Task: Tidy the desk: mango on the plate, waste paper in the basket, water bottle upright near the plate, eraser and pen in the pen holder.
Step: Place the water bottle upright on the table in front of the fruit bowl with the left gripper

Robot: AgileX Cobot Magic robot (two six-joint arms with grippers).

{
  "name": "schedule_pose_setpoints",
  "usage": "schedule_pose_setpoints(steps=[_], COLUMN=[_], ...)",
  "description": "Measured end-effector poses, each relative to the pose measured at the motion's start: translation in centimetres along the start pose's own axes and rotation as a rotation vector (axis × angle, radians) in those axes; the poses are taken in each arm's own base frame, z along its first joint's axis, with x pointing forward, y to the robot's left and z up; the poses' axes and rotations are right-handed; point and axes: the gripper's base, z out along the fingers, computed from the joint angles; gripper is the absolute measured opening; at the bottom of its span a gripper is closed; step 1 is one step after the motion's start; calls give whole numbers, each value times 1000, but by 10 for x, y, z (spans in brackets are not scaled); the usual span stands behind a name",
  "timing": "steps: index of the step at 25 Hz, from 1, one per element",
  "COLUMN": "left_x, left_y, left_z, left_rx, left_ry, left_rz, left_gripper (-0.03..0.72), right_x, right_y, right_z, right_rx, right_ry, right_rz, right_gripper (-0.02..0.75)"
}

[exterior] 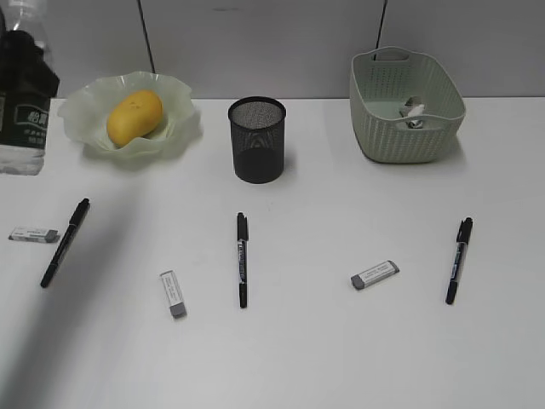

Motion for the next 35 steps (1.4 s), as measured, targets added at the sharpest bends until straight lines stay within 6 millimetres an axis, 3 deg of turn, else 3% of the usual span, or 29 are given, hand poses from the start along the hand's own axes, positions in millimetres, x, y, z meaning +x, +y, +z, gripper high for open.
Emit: schedule_pose_setpoints(steps=[4,9,12,22,29,35], left_x=[26,60,70,93,120,114], left_y=[7,17,23,37,40,42], left_z=[-1,16,26,88,134,163], left_rx=[-36,-114,-165,-277,-262,-260], left_ry=[-216,-487,-626,-754,-645,-657], left_rz=[-49,-100,-99,-126,-180,-186], left_gripper=[508,508,508,507,507,507], right_x=[0,0,0,0,0,0], right_y=[0,0,0,0,0,0], right_z=[0,0,0,0,0,0], right_rx=[0,1,1,1,1,1], right_ry=[0,0,0,-1,-2,-3], right_rz=[0,0,0,0,0,0], right_gripper=[585,585,585,585,585,585])
